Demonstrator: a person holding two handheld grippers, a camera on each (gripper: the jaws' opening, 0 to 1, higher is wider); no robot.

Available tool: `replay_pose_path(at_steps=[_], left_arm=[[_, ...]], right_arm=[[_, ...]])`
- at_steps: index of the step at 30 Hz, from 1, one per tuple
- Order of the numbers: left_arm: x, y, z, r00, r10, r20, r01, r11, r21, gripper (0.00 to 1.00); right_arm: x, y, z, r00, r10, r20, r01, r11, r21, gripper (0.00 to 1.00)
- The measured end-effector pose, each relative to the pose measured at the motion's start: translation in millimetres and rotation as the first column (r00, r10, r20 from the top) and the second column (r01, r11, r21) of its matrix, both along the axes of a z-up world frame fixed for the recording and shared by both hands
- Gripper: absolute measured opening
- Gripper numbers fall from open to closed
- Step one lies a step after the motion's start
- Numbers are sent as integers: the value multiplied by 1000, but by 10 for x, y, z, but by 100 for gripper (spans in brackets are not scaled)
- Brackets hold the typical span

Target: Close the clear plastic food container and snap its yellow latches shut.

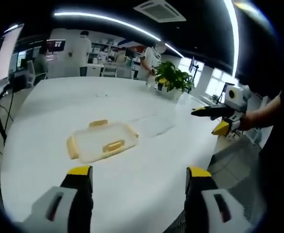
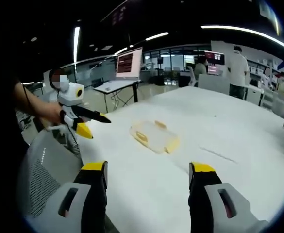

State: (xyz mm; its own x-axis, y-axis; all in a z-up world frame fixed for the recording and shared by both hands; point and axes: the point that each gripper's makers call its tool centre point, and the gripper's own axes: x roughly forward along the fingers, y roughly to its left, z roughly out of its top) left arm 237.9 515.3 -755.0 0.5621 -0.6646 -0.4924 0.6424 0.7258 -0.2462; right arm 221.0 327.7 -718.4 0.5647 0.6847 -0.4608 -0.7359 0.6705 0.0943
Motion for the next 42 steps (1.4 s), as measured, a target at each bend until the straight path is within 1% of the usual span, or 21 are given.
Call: replay_pose_path(at_steps=[5,7,9,11,13,16,19,21,23,25,29,33,38,41,42], left_arm=[[59,43,-43,998,-58,-11,58,998,15,71],[71,38,-66,996,-81,-23,81,997,13,70],[83,42,-78,996,-91,-23,91,996,14,70],[114,55,-101,994,-110,-20,111,994,25,70],[135,76,-101,993,-116,-20,116,993,29,70],[168,104,-112,991,-130,-22,131,991,24,69],[195,116,-103,986,-165,-5,165,986,36,68],[231,149,-143,985,-170,-13,170,984,43,69],[274,189,-146,987,-163,-16,163,986,37,70],[308,206,-146,987,-158,-20,158,987,25,71],[328,241,-209,984,-175,-36,177,983,42,79],[369,280,-197,983,-176,-46,177,984,33,84],[449,313,-201,982,-180,-51,182,983,35,94],[479,319,-175,981,-191,-43,193,980,45,98],[496,329,-181,981,-190,-44,192,980,46,98]], right_arm=[[43,77,-18,1000,-16,1,16,1000,-9,67],[106,72,-14,999,-46,6,46,999,-12,69],[150,96,-19,998,-61,2,61,998,-6,68],[182,129,-35,998,-66,11,67,998,-16,67],[212,164,-48,997,-73,4,73,997,-19,67],[256,215,-53,998,-66,16,67,997,-37,67],[312,247,-45,998,-64,16,64,997,-36,68],[333,270,-57,998,-59,16,59,997,-43,68],[349,294,-56,999,-53,15,53,998,-46,69],[364,312,-51,999,-47,10,48,998,-48,69],[407,320,-55,999,-41,9,41,998,-56,70],[445,330,-57,1000,-25,18,26,997,-66,71],[513,352,-99,1000,-24,5,24,997,-67,75],[529,378,-128,1000,-20,-10,20,998,-61,78],[532,388,-134,1000,-18,-12,17,998,-60,79]])
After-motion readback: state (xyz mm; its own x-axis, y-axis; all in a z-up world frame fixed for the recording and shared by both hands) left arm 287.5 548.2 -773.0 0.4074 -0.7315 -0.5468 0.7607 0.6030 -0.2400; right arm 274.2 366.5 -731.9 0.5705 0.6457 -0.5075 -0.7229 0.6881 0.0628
